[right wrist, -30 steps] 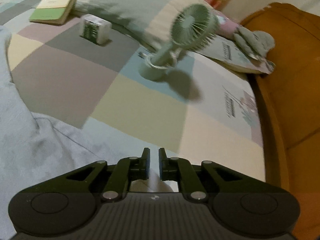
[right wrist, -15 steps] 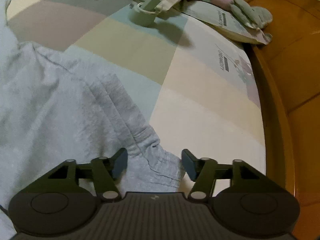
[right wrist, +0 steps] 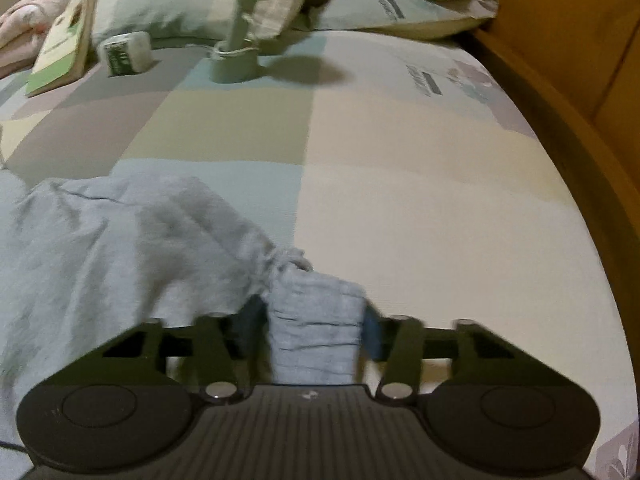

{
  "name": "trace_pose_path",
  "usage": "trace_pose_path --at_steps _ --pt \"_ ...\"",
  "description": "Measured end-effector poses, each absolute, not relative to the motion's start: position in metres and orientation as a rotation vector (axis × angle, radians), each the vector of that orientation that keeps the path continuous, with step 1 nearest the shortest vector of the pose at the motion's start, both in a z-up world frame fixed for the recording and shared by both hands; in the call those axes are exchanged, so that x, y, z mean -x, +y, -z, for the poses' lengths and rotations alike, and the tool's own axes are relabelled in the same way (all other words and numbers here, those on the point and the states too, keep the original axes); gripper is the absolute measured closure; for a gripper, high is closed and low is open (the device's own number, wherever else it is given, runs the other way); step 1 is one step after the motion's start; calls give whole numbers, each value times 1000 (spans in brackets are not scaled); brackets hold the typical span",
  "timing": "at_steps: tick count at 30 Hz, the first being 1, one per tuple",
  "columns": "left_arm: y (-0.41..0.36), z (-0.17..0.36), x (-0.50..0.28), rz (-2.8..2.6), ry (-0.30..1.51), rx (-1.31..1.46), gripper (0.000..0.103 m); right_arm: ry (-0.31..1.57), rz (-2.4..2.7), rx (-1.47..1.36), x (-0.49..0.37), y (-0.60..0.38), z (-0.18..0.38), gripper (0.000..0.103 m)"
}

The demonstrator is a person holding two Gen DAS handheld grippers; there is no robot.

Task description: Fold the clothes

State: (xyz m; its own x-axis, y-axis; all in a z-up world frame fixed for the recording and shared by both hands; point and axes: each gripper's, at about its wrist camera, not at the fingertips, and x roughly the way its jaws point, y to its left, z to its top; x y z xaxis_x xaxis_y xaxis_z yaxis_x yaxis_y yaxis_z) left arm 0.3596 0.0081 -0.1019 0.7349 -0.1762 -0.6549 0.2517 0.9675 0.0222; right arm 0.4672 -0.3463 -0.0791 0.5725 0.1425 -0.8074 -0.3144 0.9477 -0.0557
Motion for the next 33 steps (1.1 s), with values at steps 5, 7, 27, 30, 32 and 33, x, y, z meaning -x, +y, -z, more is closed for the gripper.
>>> trace_pose_path --at_steps 5,7,27,30,32,33 --pt "8 101 -359 240 703 -109 4 870 -71 228 -471 -356 70 56" --pt "8 101 -358 243 704 -108 4 889 -21 160 -475 -367 71 54" --pt "5 99 -356 231 732 -150 4 997 -112 87 -390 -334 71 37" --pt "5 103 -358 202 753 -178 4 1004 -47 15 -390 -345 59 42" --pt "7 103 -358 197 757 -174 4 982 -28 27 -379 -338 46 35" --pt "8 103 -358 203 757 -168 4 963 -26 40 -369 -333 39 29"
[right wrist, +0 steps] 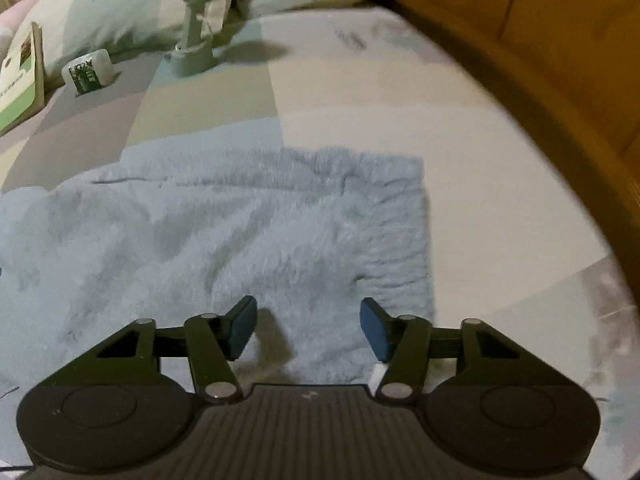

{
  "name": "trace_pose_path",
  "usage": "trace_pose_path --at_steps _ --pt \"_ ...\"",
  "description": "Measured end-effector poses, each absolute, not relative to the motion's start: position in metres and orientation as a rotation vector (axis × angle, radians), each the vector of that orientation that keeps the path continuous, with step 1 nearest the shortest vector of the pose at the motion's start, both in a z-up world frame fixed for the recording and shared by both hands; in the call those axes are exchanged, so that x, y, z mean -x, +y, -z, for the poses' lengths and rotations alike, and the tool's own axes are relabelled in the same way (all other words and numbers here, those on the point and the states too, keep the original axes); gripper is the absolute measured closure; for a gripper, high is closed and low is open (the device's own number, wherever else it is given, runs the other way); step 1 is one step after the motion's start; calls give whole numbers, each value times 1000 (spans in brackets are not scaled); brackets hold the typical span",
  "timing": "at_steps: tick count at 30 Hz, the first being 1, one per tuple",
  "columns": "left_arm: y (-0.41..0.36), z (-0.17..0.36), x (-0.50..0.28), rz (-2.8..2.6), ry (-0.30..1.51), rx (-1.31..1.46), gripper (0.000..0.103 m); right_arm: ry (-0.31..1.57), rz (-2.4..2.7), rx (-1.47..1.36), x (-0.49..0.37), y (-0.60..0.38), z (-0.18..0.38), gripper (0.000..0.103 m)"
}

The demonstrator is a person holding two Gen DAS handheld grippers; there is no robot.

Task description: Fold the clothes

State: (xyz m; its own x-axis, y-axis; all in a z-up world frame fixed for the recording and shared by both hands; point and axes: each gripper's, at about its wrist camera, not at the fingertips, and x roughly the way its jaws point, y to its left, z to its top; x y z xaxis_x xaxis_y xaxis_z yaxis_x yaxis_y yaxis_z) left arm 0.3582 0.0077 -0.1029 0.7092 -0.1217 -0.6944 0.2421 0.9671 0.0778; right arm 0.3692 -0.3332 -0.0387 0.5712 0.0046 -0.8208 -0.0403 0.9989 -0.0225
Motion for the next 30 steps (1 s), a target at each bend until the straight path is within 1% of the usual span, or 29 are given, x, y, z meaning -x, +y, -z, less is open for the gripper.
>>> trace_pose_path --at_steps 4,6,12,13,16,18,19,20,21,24,27,30 --pt "7 100 -356 228 749 -158 4 925 -3 22 -325 -319 20 27" --pt "5 99 -354 243 745 -157 4 930 19 -12 -303 -316 22 25" --pt "0 97 -351 272 735 -155 4 997 143 -84 -245 -340 60 25" --pt "0 97 -350 273 735 -157 4 1001 171 -86 -239 -349 66 25" --pt "-1 96 -349 273 730 -163 4 962 197 -132 -222 -370 72 36" --pt "0 96 -350 275 732 -158 4 975 229 -116 -224 -366 67 37" --pt "0 96 -351 275 733 -159 4 987 252 -92 -228 -360 65 37" --pt "0 96 -351 275 734 -160 4 1000 276 -65 -232 -353 63 34" --pt "1 95 -350 276 733 -160 4 990 280 -50 -234 -344 58 28" --pt "2 92 -349 282 725 -154 4 929 231 -32 -237 -314 41 23" --pt "7 88 -348 274 715 -150 4 868 134 -21 -244 -279 25 18" --pt "15 81 -346 240 695 -162 4 841 6 29 -269 -233 22 17"
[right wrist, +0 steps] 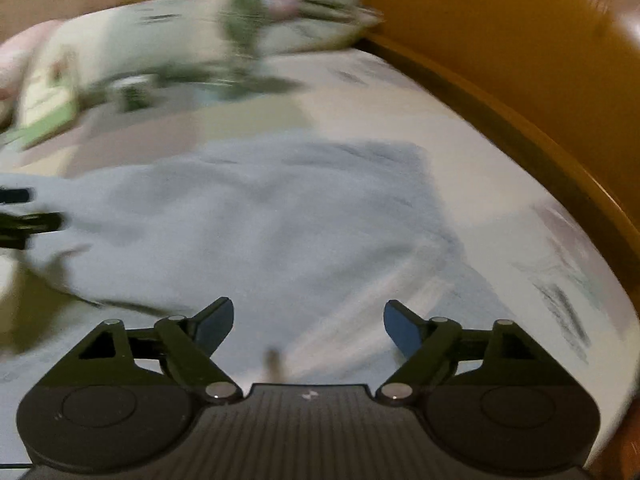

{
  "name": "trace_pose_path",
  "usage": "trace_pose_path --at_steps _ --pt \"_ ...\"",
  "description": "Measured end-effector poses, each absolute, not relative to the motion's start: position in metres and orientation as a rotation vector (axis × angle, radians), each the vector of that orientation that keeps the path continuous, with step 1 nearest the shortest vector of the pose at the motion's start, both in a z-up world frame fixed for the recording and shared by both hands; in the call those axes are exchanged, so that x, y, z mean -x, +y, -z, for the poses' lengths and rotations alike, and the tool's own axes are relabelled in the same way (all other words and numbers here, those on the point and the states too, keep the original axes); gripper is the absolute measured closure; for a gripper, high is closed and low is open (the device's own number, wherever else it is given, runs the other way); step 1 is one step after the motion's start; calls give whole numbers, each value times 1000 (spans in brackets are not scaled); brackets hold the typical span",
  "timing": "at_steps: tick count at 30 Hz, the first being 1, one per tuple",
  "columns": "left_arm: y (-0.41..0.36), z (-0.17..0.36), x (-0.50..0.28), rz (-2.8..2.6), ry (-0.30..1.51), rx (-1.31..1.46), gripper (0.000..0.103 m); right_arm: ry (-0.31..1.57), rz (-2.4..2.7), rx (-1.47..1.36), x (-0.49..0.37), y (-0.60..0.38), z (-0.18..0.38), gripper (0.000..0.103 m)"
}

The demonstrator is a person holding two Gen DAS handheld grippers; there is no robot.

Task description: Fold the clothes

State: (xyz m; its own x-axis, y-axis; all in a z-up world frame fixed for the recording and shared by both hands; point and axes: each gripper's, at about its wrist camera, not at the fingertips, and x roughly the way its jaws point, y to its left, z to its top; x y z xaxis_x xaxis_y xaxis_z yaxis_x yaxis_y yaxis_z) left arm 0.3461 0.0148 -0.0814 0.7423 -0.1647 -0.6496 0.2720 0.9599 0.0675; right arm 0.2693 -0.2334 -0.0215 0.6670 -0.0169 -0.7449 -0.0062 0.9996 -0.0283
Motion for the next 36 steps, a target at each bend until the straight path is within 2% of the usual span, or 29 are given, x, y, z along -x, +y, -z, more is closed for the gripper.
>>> trace_pose_path --at_steps 7,17,28,32,36 --pt "68 68 -354 34 672 -138 4 832 -245 167 -338 -144 30 17" --pt "147 84 -371 -226 769 -34 4 900 -311 157 -438 -87 27 17" --pt "172 78 -366 -272 759 30 4 1075 -362 193 -533 -15 59 17" --pt "177 77 -364 -278 751 49 4 1202 -399 214 -549 -1 71 17" --pt "178 76 -364 -277 746 57 4 1218 -480 255 -540 13 68 16"
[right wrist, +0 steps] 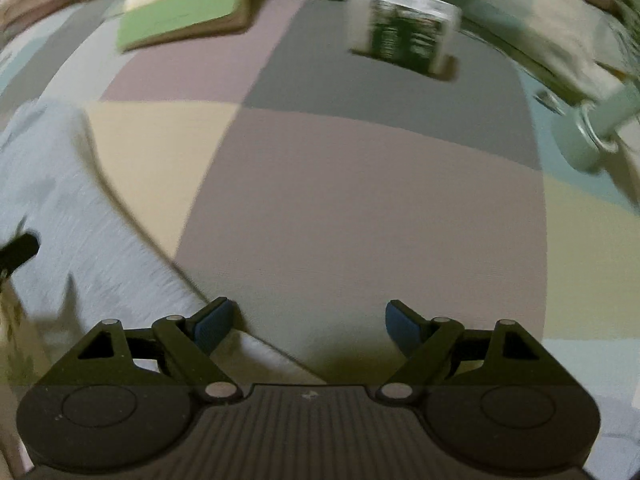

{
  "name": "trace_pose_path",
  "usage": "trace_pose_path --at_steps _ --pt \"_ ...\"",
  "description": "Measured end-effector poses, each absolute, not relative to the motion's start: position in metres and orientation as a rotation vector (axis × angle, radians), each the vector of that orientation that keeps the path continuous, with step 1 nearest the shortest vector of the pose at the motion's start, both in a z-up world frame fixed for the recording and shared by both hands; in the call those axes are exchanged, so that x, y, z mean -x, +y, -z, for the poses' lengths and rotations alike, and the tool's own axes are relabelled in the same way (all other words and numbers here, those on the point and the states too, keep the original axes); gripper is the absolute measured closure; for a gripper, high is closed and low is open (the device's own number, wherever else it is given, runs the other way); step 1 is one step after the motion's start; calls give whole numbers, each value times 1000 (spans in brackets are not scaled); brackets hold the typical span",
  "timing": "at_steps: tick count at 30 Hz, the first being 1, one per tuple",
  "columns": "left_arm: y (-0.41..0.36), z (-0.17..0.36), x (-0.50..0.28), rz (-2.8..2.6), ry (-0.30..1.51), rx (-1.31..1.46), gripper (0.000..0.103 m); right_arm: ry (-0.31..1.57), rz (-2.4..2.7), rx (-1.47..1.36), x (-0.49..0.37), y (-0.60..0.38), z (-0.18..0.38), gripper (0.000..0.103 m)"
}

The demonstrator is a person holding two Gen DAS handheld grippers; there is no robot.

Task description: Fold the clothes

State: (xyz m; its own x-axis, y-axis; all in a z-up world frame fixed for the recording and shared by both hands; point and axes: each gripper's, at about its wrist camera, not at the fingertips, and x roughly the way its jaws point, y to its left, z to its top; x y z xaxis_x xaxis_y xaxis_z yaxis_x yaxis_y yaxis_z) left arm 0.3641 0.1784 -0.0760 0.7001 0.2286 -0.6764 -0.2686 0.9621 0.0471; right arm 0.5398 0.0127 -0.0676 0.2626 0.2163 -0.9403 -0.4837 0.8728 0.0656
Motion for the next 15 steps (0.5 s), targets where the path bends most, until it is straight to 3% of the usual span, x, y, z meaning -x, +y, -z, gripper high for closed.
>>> trace_pose_path --at_steps 15 --pt "176 73 -364 -242 720 92 4 1014 -685 365 -425 31 63 16"
